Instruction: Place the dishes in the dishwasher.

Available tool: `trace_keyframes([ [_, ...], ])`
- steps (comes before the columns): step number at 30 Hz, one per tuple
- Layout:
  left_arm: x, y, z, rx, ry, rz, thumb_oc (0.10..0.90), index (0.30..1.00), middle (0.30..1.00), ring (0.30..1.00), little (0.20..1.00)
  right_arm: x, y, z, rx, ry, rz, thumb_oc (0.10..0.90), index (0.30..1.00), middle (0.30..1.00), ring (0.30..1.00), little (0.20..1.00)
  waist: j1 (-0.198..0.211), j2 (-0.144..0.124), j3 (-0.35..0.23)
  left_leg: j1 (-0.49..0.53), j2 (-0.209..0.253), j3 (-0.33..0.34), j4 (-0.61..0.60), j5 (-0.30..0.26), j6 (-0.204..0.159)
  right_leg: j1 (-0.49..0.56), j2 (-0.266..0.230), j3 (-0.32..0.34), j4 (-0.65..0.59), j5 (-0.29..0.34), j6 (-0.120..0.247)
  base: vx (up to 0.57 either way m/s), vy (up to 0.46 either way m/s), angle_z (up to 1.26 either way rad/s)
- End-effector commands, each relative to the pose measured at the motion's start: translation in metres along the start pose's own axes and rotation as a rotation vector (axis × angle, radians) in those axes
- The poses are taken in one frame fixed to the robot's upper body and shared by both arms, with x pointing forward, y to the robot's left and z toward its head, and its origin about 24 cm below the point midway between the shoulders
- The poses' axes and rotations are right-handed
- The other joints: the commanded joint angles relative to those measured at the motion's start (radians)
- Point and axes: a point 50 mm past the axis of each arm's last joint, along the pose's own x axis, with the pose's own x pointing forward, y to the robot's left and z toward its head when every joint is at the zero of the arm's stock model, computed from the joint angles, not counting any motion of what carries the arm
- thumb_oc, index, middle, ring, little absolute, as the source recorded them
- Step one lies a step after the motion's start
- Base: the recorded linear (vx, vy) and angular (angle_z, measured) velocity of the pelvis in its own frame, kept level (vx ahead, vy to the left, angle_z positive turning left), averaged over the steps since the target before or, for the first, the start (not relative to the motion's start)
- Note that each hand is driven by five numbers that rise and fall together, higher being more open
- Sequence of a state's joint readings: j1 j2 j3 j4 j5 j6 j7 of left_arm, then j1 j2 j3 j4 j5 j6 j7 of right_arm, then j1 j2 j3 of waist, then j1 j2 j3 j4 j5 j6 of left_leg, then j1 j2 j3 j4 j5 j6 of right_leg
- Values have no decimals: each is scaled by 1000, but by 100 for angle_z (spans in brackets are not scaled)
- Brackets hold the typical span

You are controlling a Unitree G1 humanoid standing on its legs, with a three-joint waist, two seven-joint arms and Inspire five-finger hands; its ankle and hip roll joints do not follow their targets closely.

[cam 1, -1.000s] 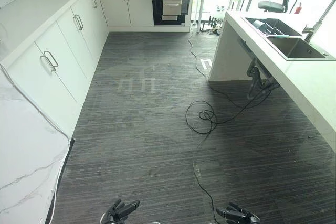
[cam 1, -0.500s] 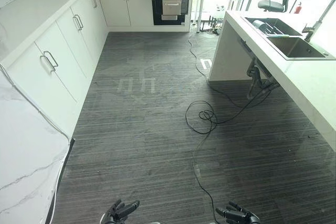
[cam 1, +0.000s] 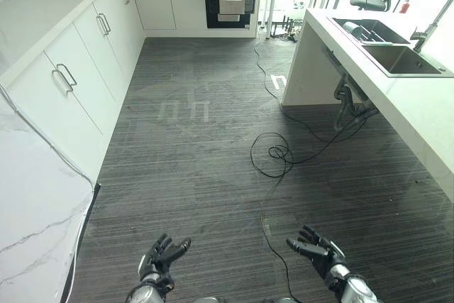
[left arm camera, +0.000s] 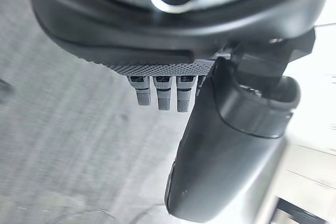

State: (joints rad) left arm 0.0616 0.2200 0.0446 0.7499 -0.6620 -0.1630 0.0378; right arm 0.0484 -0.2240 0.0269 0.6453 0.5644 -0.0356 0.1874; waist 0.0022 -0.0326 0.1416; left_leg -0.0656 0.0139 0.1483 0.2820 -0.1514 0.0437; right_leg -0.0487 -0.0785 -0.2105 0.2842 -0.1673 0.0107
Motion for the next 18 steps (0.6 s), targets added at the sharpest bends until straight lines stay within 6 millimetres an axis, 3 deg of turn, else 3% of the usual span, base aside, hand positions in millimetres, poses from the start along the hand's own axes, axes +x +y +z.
trace_keyframes([
  [1,5,-11,53,-25,-262,-56,800,900,900,900,900,2,6,45,-48,-199,36,800,900,900,900,900,-17,15,-45,17,44,43,18,-97,-80,-5,-4,-18,16,-41,63,-29,-50,1],
  [2,3,-14,60,-30,-294,-70,800,900,900,900,900,1,10,50,-57,-227,50,800,900,900,900,900,-18,15,-44,17,45,43,18,-96,-81,-5,-3,-18,16,-41,62,-18,-55,1],
  [3,-1,-23,80,-48,-384,-116,800,900,900,900,900,-2,17,68,-90,-306,75,800,900,900,900,900,-21,16,-36,25,49,41,18,-99,-82,4,1,-16,16,-49,60,-36,-57,1],
  [7,-9,-32,106,-78,-503,-170,800,900,900,900,900,-7,24,89,-116,-400,105,800,900,900,900,900,-24,15,-36,16,52,36,18,-90,-84,-4,4,-15,16,-46,56,-23,-38,0],
  [11,-16,-38,121,-87,-569,-210,800,900,900,900,900,-12,30,100,-136,-459,127,800,900,900,900,900,-26,15,-35,15,56,31,18,-87,-87,-3,5,-17,16,-48,55,-9,-36,0],
  [18,-27,-42,131,-80,-615,-268,800,900,900,900,900,-20,37,103,-173,-496,161,800,900,900,900,900,-28,13,-34,16,63,24,18,-81,-92,-1,13,-20,16,-53,47,9,-85,1],
])
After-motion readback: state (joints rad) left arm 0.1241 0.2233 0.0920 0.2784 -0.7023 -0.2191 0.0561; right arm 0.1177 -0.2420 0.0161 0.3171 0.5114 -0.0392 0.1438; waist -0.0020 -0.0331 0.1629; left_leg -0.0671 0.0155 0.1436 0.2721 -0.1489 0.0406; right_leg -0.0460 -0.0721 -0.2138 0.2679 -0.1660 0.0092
